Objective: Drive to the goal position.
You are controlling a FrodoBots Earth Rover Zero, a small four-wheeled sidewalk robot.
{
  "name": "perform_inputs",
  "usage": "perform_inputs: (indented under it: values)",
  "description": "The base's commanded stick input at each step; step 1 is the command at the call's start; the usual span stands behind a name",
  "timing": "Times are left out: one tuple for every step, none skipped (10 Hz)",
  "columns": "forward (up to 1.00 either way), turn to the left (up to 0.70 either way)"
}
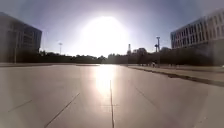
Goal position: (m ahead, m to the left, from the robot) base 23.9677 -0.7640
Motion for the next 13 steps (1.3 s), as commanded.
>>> perform_inputs:
  values:
    - [0.70, 0.00]
    - [0.70, 0.00]
    - [0.70, 0.00]
    - [0.70, 0.00]
    - [0.70, 0.00]
    - [0.70, 0.00]
    - [0.70, 0.00]
    - [0.70, 0.00]
    - [0.70, 0.00]
    - [0.70, 0.00]
    - [0.70, 0.00]
    - [0.70, 0.00]
    - [0.70, 0.00]
